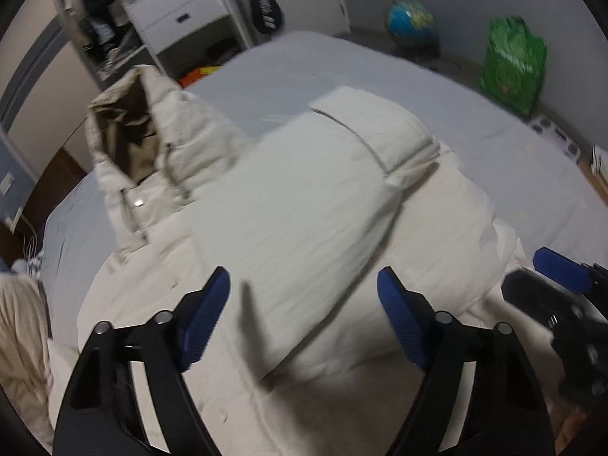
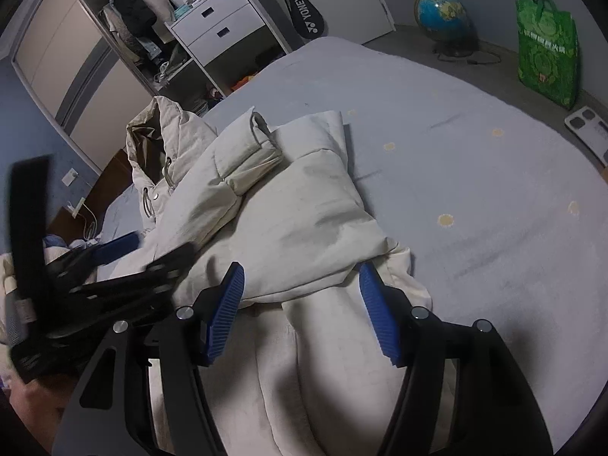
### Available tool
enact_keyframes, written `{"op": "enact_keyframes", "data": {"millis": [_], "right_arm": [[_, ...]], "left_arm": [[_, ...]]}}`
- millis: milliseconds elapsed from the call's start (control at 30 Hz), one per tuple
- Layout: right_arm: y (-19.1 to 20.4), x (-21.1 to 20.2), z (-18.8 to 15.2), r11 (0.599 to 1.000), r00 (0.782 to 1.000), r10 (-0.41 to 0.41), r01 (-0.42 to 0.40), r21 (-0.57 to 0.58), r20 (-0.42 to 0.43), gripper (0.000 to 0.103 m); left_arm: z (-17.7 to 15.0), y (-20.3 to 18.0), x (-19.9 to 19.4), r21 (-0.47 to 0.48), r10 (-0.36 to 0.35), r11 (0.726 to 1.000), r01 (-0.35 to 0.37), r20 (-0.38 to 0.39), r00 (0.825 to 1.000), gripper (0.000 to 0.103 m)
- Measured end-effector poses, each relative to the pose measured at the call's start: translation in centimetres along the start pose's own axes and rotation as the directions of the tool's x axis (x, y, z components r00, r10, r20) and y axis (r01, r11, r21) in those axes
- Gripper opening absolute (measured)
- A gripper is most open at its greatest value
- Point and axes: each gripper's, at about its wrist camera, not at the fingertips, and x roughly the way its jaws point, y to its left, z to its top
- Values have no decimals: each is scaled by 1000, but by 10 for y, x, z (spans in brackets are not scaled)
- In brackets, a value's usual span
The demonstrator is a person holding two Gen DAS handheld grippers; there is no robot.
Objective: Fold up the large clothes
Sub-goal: 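Grasp the other sleeve cuff with the left gripper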
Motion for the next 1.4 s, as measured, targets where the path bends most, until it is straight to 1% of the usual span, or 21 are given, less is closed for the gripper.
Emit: {"op": "enact_keyframes", "data": {"millis": [100, 167, 200, 233, 333, 433, 567, 633, 767, 833, 867, 933, 967, 1033, 1100, 1167, 1200, 1233, 1267, 1300, 1400], "right_arm": [[-7, 2, 2, 999, 1000, 5, -5, 36, -2, 60], [-11, 3, 1, 999, 1000, 6, -6, 54, -4, 60], [-12, 4, 1, 998, 1000, 4, -4, 59, -7, 60], [-13, 5, 1, 998, 1000, 2, -1, 62, -11, 60], [-12, 10, 1, 999, 1000, -5, 6, 53, -20, 60], [-8, 10, -1, 999, 1000, -11, 12, 32, -23, 60], [-6, 11, -1, 1000, 1000, -18, 19, 19, -26, 60], [-6, 11, -2, 1000, 999, -23, 23, 18, -28, 60], [-3, 13, -2, 1000, 999, -30, 30, 2, -33, 60], [-1, 14, -2, 999, 999, -35, 35, -10, -36, 60], [0, 14, -2, 999, 999, -36, 35, -17, -36, 60], [3, 15, -3, 999, 999, -41, 40, -27, -36, 60], [4, 15, -3, 999, 998, -43, 42, -31, -36, 60], [5, 15, -4, 998, 998, -46, 45, -36, -37, 60], [5, 16, -4, 998, 998, -50, 49, -39, -40, 60], [5, 16, -5, 998, 998, -53, 51, -40, -40, 60], [5, 16, -4, 998, 998, -54, 52, -40, -40, 60], [4, 17, -4, 998, 998, -55, 53, -40, -41, 60], [4, 17, -4, 998, 998, -55, 53, -40, -41, 60], [4, 17, -4, 998, 997, -57, 55, -41, -42, 60], [5, 17, -4, 997, 997, -59, 57, -48, -43, 62]], "left_arm": [[4, -1, 10, 0, 16, 1000, -16, -15, 1000, 66], [5, 5, 13, -25, -1, 1000, 0, -17, 1000, 50], [6, 11, 13, -39, -12, 999, 11, -15, 1000, 34], [6, 16, 11, -55, -24, 998, 23, -9, 1000, 23], [7, 32, -1, -118, -44, 992, 48, 32, 999, 13], [3, 57, -17, -206, -34, 977, 51, 85, 996, 11], [-15, 96, -31, -346, -24, 936, 62, 114, 993, 10], [-32, 116, -33, -425, -25, 902, 74, 119, 993, 10], [-70, 139, -34, -516, -8, 854, 70, 121, 993, 10], [-90, 150, -31, -568, -15, 820, 76, 112, 994, 10], [-100, 156, -29, -600, -36, 794, 100, 119, 992, 10], [-121, 168, -23, -683, -96, 710, 169, 144, 985, 10], [-132, 174, -19, -722, -113, 668, 180, 141, 984, 10], [-145, 179, -13, -756, -131, 629, 181, 127, 983, 10], [-158, 183, -6, -779, -148, 605, 166, 95, 984, 12], [-169, 186, 1, -796, -162, 592, 129, 40, 986, 16], [-175, 189, 0, -804, -154, 583, 117, 32, 987, 21], [-181, 193, -2, -813, -155, 571, 117, 33, 987, 37], [-187, 199, -3, -822, -159, 557, 118, 34, 987, 49], [-192, 202, -7, -827, -154, 549, 125, 47, 987, 65], [-205, 218, -24, -830, -125, 541, 137, 82, 989, 77]]}}
